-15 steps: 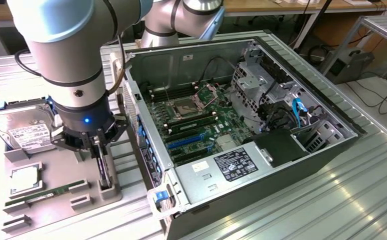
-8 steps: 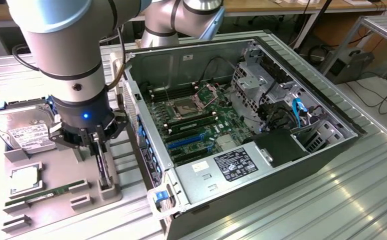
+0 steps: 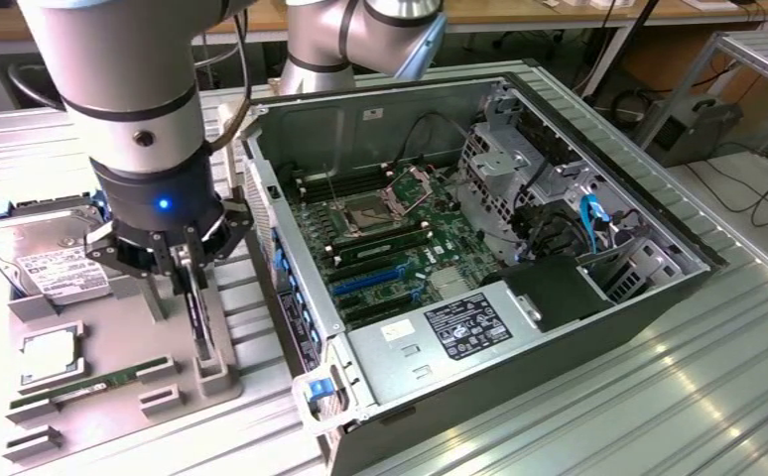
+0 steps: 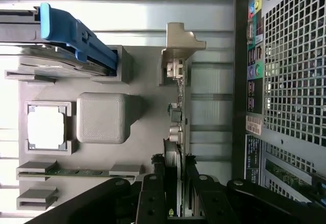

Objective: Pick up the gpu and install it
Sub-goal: 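Pick up the gpu and move the gpu toward the slot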

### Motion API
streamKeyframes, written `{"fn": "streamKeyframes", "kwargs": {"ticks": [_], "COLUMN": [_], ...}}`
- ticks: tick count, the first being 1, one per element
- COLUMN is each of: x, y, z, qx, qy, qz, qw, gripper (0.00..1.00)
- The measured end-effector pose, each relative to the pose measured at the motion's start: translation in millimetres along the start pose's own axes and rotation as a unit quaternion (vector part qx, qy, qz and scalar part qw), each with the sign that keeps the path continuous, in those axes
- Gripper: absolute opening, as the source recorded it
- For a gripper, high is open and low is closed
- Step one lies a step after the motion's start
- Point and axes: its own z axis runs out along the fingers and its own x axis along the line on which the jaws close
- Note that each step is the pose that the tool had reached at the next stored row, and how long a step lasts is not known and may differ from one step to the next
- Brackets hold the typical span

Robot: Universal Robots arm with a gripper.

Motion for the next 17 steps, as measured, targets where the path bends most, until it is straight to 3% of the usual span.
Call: {"fn": "streamKeyframes", "kwargs": {"ticks": [4, 17], "x": [-1.5, -16.2], "y": [0.3, -2.1], "z": [-14.3, -89.3], "qx": [-0.0001, -0.0009], "qy": [0.0000, 0.0000], "qz": [0.000, 0.000], "qw": [1.0000, 1.0000], "gripper": [0.26, 0.26]}}
